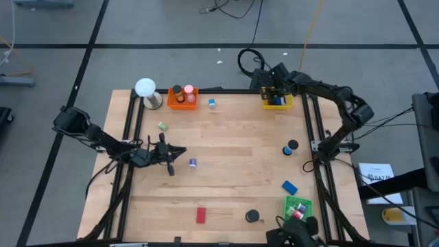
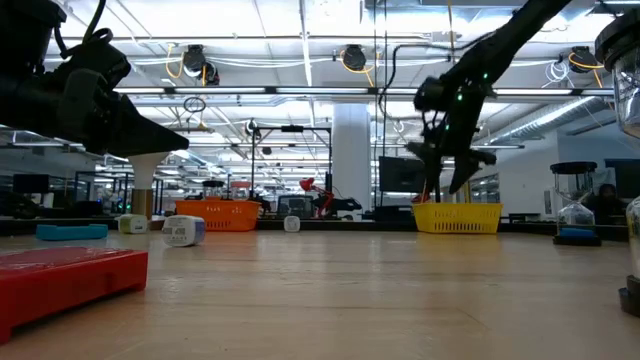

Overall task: Pick & Place Office items
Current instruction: Put the green charger adapter into the green basket

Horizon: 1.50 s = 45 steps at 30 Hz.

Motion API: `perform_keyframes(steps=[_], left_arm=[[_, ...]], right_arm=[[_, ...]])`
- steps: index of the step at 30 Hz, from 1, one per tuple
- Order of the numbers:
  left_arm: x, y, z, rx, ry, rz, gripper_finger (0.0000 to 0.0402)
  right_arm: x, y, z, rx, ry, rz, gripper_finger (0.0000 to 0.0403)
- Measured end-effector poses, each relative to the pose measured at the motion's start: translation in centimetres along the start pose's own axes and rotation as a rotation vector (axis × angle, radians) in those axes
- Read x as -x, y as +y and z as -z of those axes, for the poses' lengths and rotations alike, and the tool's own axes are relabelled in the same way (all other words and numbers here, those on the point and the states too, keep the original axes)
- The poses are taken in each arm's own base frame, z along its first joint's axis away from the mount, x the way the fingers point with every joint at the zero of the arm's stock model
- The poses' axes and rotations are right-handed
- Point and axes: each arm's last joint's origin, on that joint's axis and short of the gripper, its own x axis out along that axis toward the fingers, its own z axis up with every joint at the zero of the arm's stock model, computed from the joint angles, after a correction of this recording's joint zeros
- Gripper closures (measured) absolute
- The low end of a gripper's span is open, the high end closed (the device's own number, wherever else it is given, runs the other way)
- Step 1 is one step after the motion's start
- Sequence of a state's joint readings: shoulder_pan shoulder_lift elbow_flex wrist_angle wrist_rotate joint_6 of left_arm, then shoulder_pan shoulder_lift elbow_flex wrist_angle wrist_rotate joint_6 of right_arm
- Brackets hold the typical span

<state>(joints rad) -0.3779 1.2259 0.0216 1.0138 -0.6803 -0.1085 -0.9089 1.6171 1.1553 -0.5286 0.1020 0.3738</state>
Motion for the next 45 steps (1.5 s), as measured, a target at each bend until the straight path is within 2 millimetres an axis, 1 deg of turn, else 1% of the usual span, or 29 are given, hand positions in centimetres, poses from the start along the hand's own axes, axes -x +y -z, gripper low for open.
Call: perform_keyframes(steps=[2, 5, 8, 13, 17, 22, 26, 29, 35, 39, 45], left_arm=[[0.0, 0.0, 0.0, 0.0, 0.0, 0.001, 0.0369], [0.0, 0.0, 0.0, 0.0, 0.0, 0.0, 0.0369], [0.0, 0.0, 0.0, 0.0, 0.0, 0.0, 0.0369], [0.0, 0.0, 0.0, 0.0, 0.0, 0.0, 0.0369], [0.0, 0.0, 0.0, 0.0, 0.0, 0.0, 0.0369], [0.0, 0.0, 0.0, 0.0, 0.0, 0.0, 0.0369], [0.0, 0.0, 0.0, 0.0, 0.0, 0.0, 0.0369], [0.0, 0.0, 0.0, 0.003, -0.004, 0.001, 0.0369], [0.0, 0.0, -0.2, -0.009, -0.021, 0.002, 0.0369], [-0.1, 0.1, -0.6, 0.035, -0.052, -0.01, 0.0369], [-0.5, 0.6, -1.3, 0.082, -0.095, -0.038, 0.0369]], right_arm=[[1.7, -0.1, -0.3, 0.001, -0.051, -0.02, 0.0156], [4.3, 0.3, -0.3, 0.049, -0.128, -0.055, 0.0172], [5.7, 1.0, 1.1, 0.148, -0.185, -0.101, 0.0198], [6.7, 1.9, 4.3, 0.251, -0.29, -0.188, 0.0253], [6.5, 2.2, 6.9, 0.294, -0.387, -0.262, 0.0301], [6.2, 2.6, 9.5, 0.311, -0.519, -0.365, 0.0358], [6.5, 2.9, 10.9, 0.332, -0.549, -0.421, 0.0394], [7.0, 3.2, 11.4, 0.338, -0.554, -0.449, 0.0399], [8.1, 3.7, 11.5, 0.327, -0.611, -0.51, 0.0382], [8.4, 3.9, 11.3, 0.326, -0.645, -0.529, 0.0379], [8.4, 4.0, 11.3, 0.325, -0.646, -0.529, 0.0382]])
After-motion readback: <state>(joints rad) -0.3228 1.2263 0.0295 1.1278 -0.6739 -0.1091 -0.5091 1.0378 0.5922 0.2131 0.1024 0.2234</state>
